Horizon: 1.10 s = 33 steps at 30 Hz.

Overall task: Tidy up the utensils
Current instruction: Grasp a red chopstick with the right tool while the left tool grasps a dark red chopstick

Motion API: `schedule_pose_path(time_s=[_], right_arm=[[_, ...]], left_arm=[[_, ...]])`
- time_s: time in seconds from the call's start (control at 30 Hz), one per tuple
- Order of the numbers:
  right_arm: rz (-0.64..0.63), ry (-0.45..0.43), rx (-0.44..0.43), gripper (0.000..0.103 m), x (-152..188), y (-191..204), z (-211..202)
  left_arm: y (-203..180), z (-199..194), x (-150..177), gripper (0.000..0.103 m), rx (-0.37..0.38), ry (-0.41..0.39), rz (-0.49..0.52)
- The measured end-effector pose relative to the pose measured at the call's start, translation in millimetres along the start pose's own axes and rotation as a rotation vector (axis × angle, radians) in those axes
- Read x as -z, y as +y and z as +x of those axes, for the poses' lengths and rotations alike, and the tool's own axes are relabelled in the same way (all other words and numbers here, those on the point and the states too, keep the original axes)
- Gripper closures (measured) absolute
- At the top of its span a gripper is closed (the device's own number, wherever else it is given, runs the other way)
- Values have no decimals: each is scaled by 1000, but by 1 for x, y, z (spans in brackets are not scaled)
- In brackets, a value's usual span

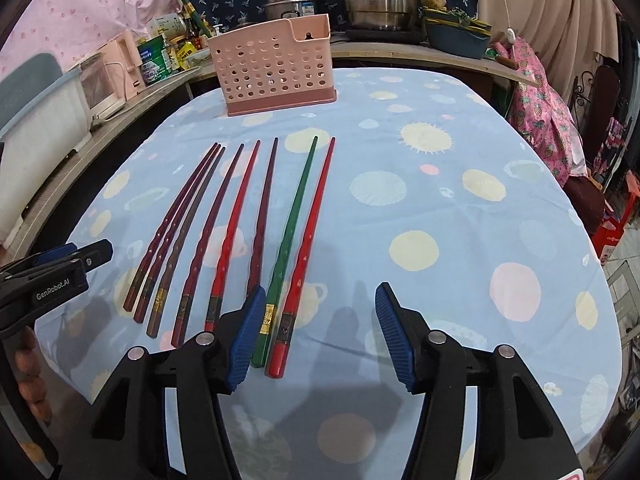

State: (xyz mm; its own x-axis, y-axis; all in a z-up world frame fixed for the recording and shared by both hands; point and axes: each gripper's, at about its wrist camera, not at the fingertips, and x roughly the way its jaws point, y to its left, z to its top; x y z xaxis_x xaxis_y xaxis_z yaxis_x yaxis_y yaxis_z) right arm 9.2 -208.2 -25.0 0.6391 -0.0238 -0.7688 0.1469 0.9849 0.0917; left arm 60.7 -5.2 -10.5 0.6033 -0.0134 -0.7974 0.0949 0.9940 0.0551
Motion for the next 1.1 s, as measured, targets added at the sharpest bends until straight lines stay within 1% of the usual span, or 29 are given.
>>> schedule_pose_path(time_s=[0.17,0.23,0.37,0.43,0.57,0.8,0.97,1.1], right_arm=[[-11,9,-8,61,2,5,2],[-16,13,-10,63,3,6,4],[-19,26,-9,72,5,7,7],[-19,32,-9,75,6,7,8],[-28,35,-12,76,8,8,9],[-74,34,16,82,12,15,12],[-70,31,29,90,12,10,11],[-58,29,34,93,11,4,12]], left_arm=[[0,4,5,45,7,17,3],[-2,4,6,45,10,21,4],[-3,5,7,45,15,26,7],[-4,6,8,45,17,27,8],[-4,8,9,45,19,34,4],[-4,11,11,45,24,44,3],[-4,12,11,45,35,53,-3],[-5,13,11,45,47,59,-7]])
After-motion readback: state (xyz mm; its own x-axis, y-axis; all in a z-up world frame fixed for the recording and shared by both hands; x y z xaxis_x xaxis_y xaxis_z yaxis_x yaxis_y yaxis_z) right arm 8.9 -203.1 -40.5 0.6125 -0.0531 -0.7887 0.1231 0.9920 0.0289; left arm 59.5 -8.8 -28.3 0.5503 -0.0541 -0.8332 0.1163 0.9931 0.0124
